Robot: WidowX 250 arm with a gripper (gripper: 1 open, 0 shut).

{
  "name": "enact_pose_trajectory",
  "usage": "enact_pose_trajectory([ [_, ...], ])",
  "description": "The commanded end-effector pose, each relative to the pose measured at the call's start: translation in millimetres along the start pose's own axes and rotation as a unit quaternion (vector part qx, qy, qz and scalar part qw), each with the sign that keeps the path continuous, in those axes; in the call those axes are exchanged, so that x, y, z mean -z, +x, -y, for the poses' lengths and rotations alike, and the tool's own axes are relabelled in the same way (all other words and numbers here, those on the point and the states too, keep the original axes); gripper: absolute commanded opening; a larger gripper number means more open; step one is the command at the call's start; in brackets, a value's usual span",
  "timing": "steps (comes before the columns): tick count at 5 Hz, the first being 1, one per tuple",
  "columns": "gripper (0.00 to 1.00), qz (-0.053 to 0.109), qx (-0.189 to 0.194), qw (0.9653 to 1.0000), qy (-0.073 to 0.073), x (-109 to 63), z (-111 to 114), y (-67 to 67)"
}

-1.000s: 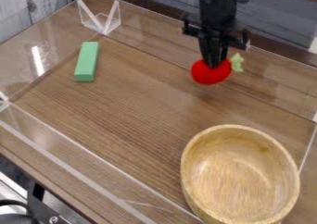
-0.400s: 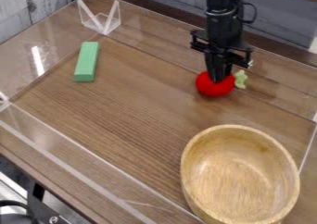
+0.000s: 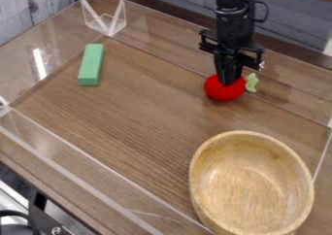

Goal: Move the red object to the right side of the table

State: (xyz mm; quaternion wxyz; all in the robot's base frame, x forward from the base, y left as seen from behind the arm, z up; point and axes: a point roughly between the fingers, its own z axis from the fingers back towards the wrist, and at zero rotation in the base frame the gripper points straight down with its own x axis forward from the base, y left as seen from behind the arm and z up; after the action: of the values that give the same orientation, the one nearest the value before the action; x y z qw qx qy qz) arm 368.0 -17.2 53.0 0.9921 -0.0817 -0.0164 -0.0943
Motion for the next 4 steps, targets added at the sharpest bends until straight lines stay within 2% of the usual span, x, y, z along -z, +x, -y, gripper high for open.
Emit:
enact_pose_trajectory([
  [1, 0.00, 0.026, -0.013, 0.9996, 0.007, -23.3, -6.5, 7.7],
  [2, 0.00, 0.025, -0.031, 0.9992, 0.007, -27.9, -8.9, 7.6],
  [4, 0.00, 0.030, -0.067, 0.9973, 0.005, -35.1, 4.4, 12.0],
])
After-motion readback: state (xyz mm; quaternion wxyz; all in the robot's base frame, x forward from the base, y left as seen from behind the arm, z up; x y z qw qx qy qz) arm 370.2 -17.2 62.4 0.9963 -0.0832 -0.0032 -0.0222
